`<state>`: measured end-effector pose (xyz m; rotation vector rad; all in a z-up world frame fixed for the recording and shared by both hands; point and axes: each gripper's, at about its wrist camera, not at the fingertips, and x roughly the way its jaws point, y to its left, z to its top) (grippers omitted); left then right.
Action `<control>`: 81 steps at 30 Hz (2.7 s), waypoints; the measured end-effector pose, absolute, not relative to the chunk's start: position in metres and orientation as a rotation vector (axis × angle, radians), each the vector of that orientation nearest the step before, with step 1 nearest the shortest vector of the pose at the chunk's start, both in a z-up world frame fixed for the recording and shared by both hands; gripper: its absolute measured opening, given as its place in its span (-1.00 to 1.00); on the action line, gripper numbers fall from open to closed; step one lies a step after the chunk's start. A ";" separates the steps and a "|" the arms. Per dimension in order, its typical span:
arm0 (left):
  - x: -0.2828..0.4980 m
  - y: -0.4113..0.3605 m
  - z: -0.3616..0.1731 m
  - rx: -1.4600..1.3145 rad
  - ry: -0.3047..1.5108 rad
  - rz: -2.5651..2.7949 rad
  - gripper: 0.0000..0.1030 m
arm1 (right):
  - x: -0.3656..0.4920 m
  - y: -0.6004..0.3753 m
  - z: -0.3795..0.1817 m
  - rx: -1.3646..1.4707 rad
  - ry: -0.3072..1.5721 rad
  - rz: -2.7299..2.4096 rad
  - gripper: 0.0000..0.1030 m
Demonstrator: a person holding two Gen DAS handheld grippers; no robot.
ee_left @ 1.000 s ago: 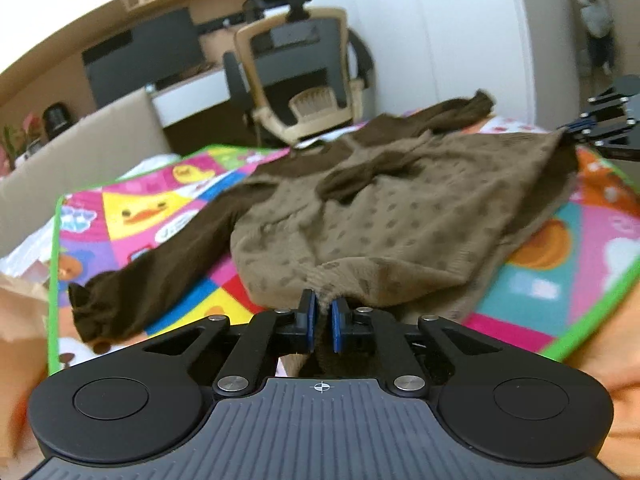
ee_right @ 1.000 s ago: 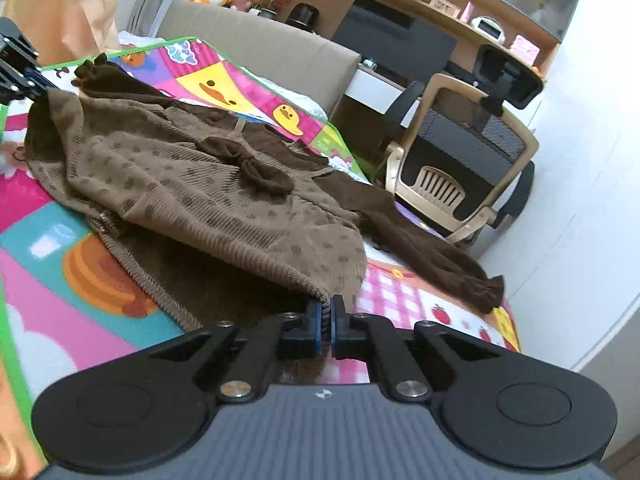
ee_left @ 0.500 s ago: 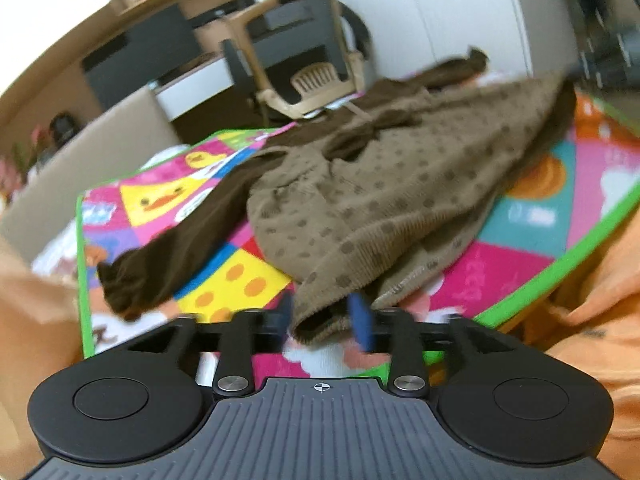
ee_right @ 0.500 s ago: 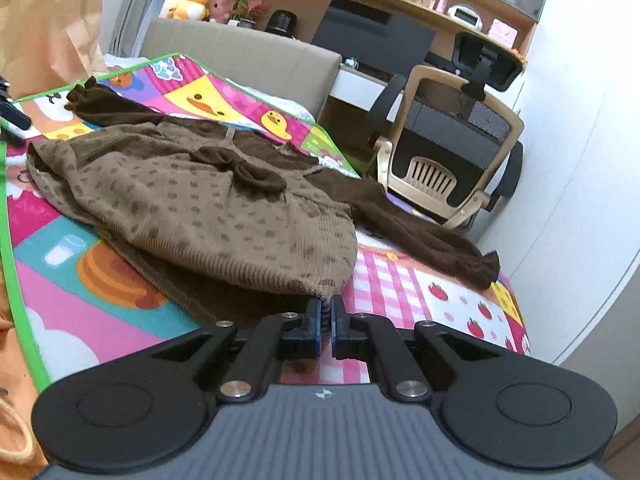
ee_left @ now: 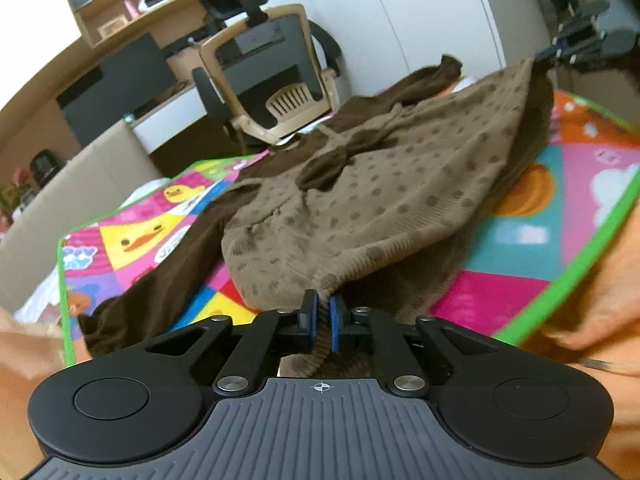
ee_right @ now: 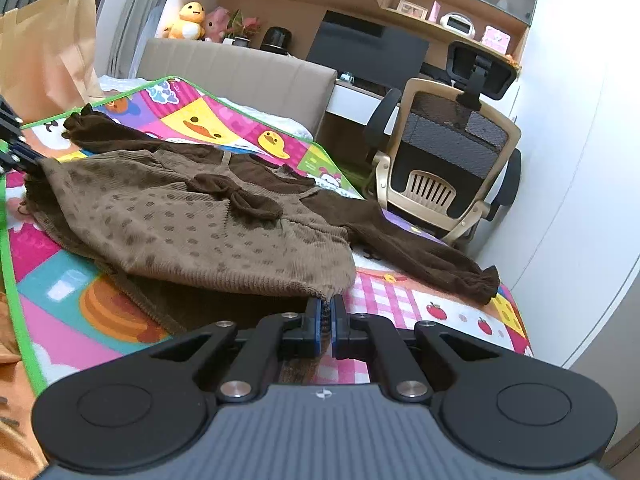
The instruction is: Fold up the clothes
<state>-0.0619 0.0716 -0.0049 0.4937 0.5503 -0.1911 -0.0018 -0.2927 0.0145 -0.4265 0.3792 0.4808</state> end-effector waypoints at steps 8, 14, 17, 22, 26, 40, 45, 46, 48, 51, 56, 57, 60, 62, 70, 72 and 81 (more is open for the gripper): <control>-0.081 0.081 0.005 0.441 0.569 -0.177 -0.88 | -0.014 -0.301 0.005 -0.425 0.433 0.564 -0.91; -0.078 0.076 0.000 0.471 0.577 -0.184 0.03 | -0.020 -0.290 -0.003 -0.522 0.432 0.560 -0.53; -0.070 0.057 -0.009 0.550 0.563 -0.238 0.19 | -0.024 -0.273 -0.009 -0.592 0.417 0.613 -0.26; -0.050 0.035 -0.030 0.640 0.574 -0.303 0.45 | -0.025 -0.237 -0.015 -0.668 0.393 0.738 -0.20; -0.034 0.033 -0.035 0.619 0.589 -0.306 -0.19 | -0.014 -0.204 -0.025 -0.705 0.416 0.827 -0.20; -0.059 0.058 0.033 0.368 0.461 -0.307 -0.87 | -0.018 -0.210 0.046 -0.513 0.321 0.985 -0.92; -0.081 0.067 0.053 0.362 0.393 -0.272 -0.49 | -0.024 -0.226 0.053 -0.501 0.294 0.944 -0.91; -0.080 0.070 0.052 0.364 0.401 -0.254 -0.25 | -0.022 -0.229 0.053 -0.495 0.294 0.925 -0.87; -0.074 0.074 0.048 0.359 0.423 -0.223 -0.06 | -0.014 -0.231 0.048 -0.479 0.319 0.886 -0.73; -0.064 0.077 0.041 0.344 0.461 -0.181 0.17 | 0.002 -0.234 0.035 -0.457 0.368 0.839 -0.19; -0.044 0.084 0.039 0.289 0.484 -0.127 0.72 | 0.025 -0.249 -0.006 -0.547 0.504 0.708 -0.16; -0.042 0.085 0.039 0.276 0.481 -0.123 0.78 | 0.028 -0.256 -0.015 -0.572 0.533 0.661 -0.16; -0.028 0.091 0.042 0.208 0.484 -0.117 0.83 | 0.030 -0.281 -0.019 -0.541 0.549 0.578 0.05; -0.013 0.096 0.044 0.138 0.500 -0.103 0.85 | 0.040 -0.278 -0.011 -0.505 0.546 0.583 0.08; 0.061 0.115 0.042 -0.217 0.592 -0.140 0.91 | 0.078 -0.265 0.023 -0.360 0.529 0.605 0.66; 0.077 0.109 0.038 -0.233 0.601 -0.150 0.93 | 0.088 -0.262 0.031 -0.324 0.524 0.611 0.68; 0.106 0.128 0.015 -0.309 0.600 -0.020 0.95 | 0.170 -0.198 0.014 -0.121 0.581 0.640 1.00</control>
